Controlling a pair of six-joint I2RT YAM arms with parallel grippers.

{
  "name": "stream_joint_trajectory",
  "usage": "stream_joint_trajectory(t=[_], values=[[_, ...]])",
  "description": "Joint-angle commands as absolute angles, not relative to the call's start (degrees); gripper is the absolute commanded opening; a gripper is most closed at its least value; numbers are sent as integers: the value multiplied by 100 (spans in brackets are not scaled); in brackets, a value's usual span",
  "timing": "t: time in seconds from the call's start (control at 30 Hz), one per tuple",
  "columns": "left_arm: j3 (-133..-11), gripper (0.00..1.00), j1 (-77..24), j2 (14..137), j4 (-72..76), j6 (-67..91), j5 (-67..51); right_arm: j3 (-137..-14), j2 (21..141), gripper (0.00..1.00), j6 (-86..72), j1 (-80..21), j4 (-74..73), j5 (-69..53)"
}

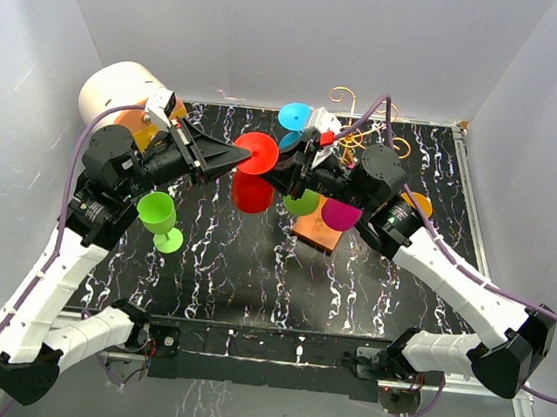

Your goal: Place the wine glass upside down on the wine glass rack

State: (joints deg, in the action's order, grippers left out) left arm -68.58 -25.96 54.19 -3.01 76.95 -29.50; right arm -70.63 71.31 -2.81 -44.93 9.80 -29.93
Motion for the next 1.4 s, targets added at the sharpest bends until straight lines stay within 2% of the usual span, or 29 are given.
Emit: stream_joint_trajectory(t=[0.0, 0.1, 0.23, 0.33, 0.4, 0.73, 1.07, 1.37], values=[[-7178, 0, -2602, 5365, -678, 7166, -2756, -7313, 7070, 2, -431, -4562, 1122, -3034], [-7442, 0, -2601, 5261, -1160, 6703, -2212, -7249, 7031, 19, -530, -4562, 1165, -3041], [-7464, 0, -2602, 5064, -1111, 6511, -1679, -7157, 6899, 55, -747, -4562, 1250, -3057], [-7484, 0, -2602, 4989, -1092, 6363, -1346, -7063, 6710, 70, -789, -4562, 1245, -2993], [-7509, 0, -2602, 4967, -1117, 6263, -1153, -7004, 6523, 75, -780, -4562, 1159, -2898], [-7760, 0, -2602, 5342, -988, 6003, -935, -6865, 5521, 82, -1175, -4561, 672, -2259], [-8347, 0, -2601, 6078, -1120, 6182, -685, -7078, 4796, 82, -1865, -4562, 16, -1791], [-9064, 0, -2528, 7252, -711, 6518, -1070, -6976, 4087, 81, -2010, -4562, -264, -1502]])
